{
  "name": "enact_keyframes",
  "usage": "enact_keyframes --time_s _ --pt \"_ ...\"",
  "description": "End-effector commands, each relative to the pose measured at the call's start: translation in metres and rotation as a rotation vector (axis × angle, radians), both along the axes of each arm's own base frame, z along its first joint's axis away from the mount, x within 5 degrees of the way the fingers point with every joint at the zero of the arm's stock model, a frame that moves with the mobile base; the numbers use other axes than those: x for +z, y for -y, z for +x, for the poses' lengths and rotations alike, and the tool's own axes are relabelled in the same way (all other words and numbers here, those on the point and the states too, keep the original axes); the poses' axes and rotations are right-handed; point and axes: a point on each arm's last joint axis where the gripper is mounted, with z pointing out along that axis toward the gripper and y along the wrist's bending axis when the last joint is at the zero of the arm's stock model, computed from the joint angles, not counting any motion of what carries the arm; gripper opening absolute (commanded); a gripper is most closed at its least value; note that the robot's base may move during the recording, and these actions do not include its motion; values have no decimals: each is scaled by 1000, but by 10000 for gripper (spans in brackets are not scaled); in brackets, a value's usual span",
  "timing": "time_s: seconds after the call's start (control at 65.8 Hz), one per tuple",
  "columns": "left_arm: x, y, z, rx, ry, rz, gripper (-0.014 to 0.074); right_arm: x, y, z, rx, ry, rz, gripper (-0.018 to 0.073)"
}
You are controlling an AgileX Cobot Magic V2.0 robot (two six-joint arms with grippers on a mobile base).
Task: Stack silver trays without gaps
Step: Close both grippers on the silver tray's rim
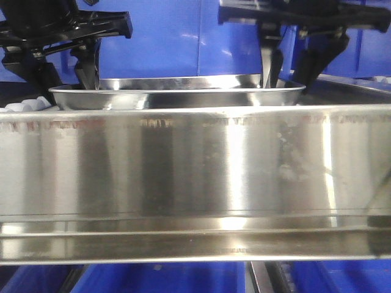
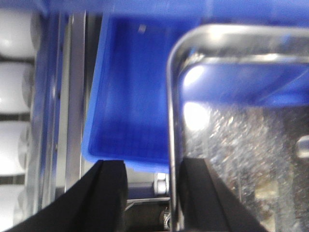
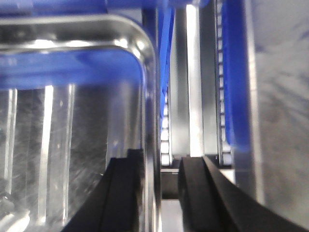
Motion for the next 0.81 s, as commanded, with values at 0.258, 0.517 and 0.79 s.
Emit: enact_keyframes --time_s 0.258,0.517,0.79 --pt "-7 3 -2 4 -49 11 188 -4 -4 3 -1 -16 12 139" --pt "-9 4 -1 6 -59 3 167 -4 -4 3 -1 -16 12 139" --pt "-12 5 0 7 -68 4 138 -4 -4 3 -1 -16 12 59"
